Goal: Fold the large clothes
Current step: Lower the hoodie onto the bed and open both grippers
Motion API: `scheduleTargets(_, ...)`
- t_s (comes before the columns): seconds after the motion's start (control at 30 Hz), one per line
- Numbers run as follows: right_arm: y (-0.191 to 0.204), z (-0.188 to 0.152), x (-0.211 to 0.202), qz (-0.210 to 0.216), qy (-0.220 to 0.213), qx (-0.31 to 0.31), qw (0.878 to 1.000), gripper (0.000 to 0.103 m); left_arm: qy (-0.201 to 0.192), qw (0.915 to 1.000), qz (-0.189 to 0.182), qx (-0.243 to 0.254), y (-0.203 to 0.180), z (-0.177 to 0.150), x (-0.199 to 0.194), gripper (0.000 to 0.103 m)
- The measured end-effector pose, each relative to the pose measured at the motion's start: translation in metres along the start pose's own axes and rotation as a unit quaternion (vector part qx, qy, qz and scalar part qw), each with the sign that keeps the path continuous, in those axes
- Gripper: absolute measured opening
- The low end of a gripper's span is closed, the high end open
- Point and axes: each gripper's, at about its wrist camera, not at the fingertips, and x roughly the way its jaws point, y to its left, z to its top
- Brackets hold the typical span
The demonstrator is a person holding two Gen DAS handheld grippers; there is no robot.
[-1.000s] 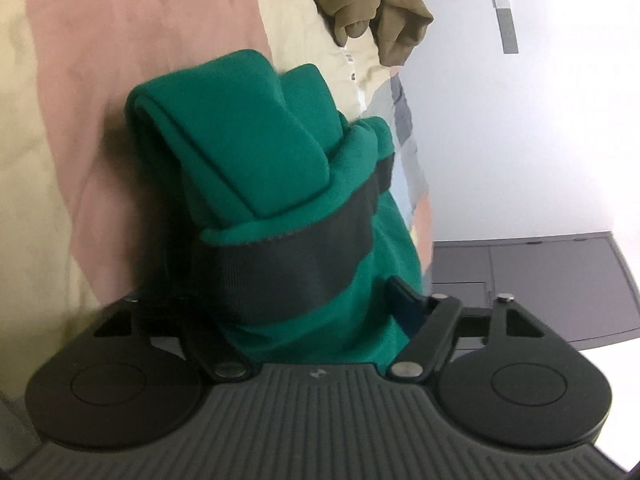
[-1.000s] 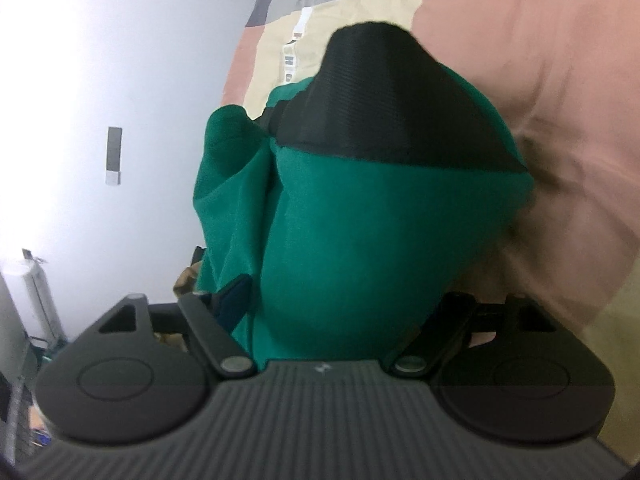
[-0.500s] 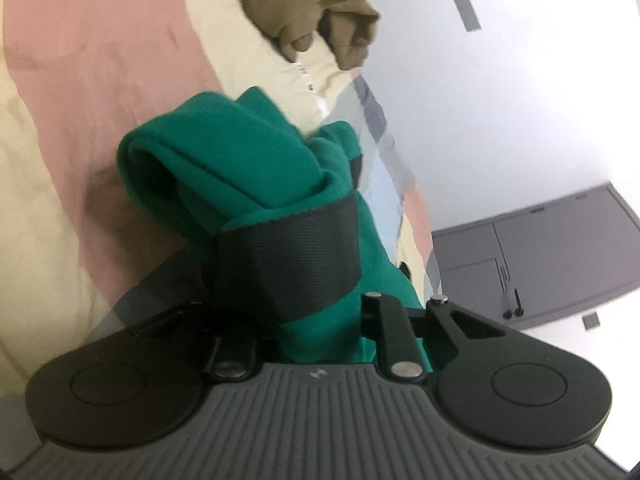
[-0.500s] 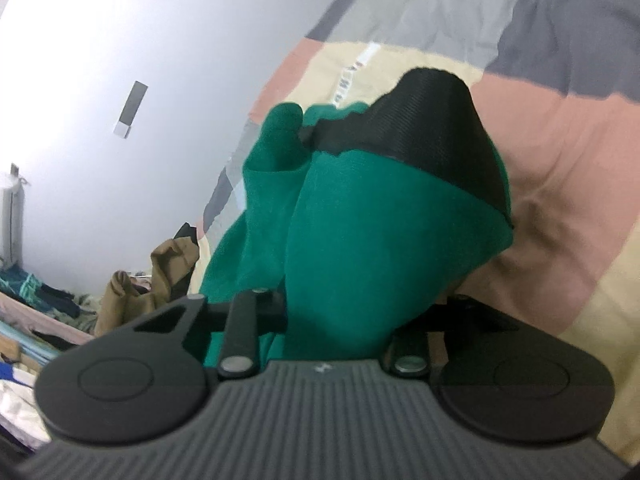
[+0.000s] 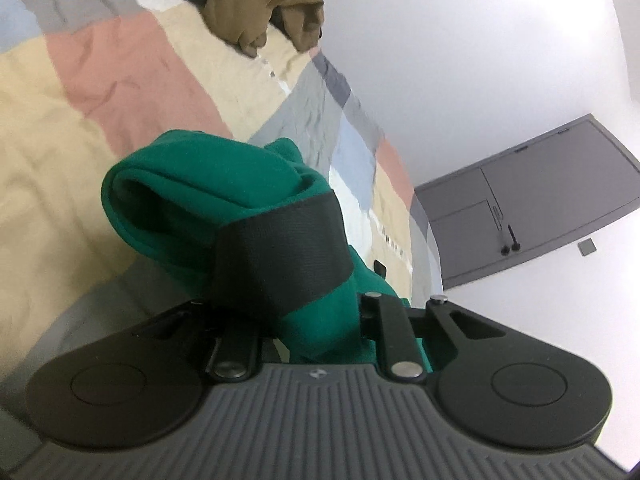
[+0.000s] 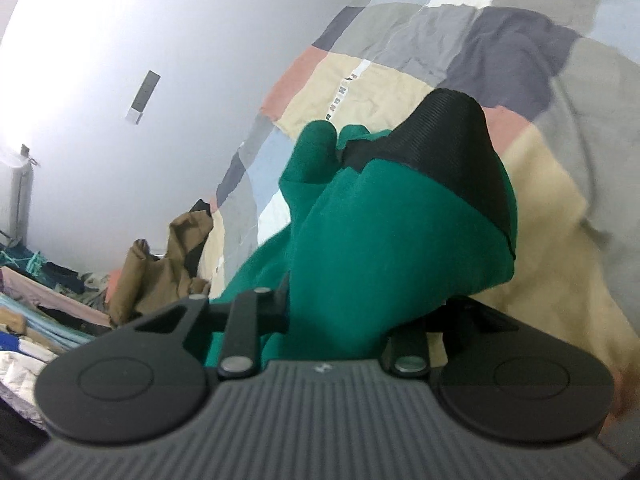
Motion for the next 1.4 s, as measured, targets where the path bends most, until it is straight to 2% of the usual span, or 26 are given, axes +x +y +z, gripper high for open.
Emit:
scheduleTargets(0.1,-0.006,-0.002,-0.005,-0.006,0.01,0.013,1.0,0.034,0.007,0.9997,0.014,0.016,-0.003,-0.005,-0.004,0.022)
scheduleTargets(0.17,-0.008,0.0,-0.003,-0.01,0.015,0.021,1.0,0.036,0.015,0.9997,0.02,0.007,-0.003,-0.003,-0.001,0.025)
scheduleTargets(0.23,-0.01,0.002,-0.001,-0.008,0.025,0.032,0.999,0.038,0.023,0.9995,0.02,-0.004,-0.001,0.001,0.002,0.035)
scheduleTargets(0.27,-0.01,0.003,-0.002,-0.002,0.03,0.035,0.999,0.042,0.025,0.9995,0.013,-0.012,0.002,0.003,0.003,0.048)
scheduleTargets(0.3,-0.011,0.005,-0.003,0.006,0.035,0.039,0.999,0.044,0.028,0.9994,0.006,-0.02,0.003,0.006,0.005,0.054)
scheduleTargets(0.43,-0.01,0.01,-0.01,0.036,0.043,0.05,0.997,0.061,0.033,0.9992,-0.012,-0.022,0.002,0.011,0.004,0.057)
scheduleTargets(0.63,0.001,0.022,-0.017,0.075,0.033,0.046,0.996,0.062,0.011,0.9991,-0.04,-0.013,-0.012,0.026,0.006,0.059)
scheduleTargets(0.77,0.021,0.036,-0.008,0.087,0.017,0.009,0.996,0.062,-0.004,0.9986,-0.052,-0.005,-0.025,0.046,0.02,0.059)
scheduleTargets(1.0,0.046,0.06,0.038,0.079,-0.005,-0.048,0.996,0.061,-0.026,0.998,-0.055,0.018,-0.039,0.076,0.058,0.063)
scheduleTargets(1.27,0.057,0.08,0.089,0.06,-0.043,-0.119,0.99,0.061,-0.068,0.9926,-0.065,0.076,-0.038,0.106,0.1,0.065)
scheduleTargets(1.4,0.058,0.09,0.119,0.033,-0.049,-0.161,0.985,0.061,-0.072,0.9909,-0.028,0.11,-0.036,0.119,0.131,0.065)
